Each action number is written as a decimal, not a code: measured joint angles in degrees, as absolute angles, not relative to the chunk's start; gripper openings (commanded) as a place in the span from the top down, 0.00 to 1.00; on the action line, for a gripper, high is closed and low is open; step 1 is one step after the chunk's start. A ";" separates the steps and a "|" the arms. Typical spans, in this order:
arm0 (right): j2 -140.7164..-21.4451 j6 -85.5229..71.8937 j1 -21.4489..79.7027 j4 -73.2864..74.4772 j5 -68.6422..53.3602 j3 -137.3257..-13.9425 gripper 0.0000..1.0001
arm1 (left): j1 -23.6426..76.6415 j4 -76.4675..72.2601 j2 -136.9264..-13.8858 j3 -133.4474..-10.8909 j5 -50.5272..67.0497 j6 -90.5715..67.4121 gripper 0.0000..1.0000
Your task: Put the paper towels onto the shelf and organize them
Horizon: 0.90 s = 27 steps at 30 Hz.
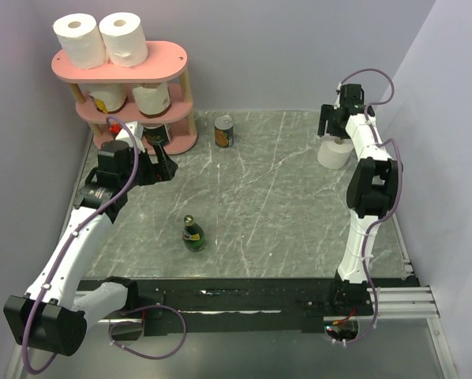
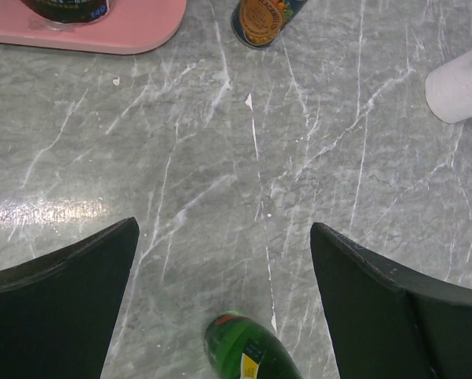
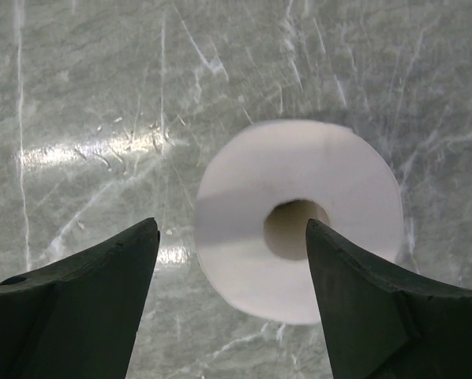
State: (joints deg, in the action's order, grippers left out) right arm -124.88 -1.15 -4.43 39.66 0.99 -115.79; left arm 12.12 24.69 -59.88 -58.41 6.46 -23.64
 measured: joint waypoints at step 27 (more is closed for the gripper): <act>-127.68 -0.93 -4.38 41.52 1.08 -117.32 0.37 | 11.97 24.62 -59.59 -58.28 6.61 -23.64 0.04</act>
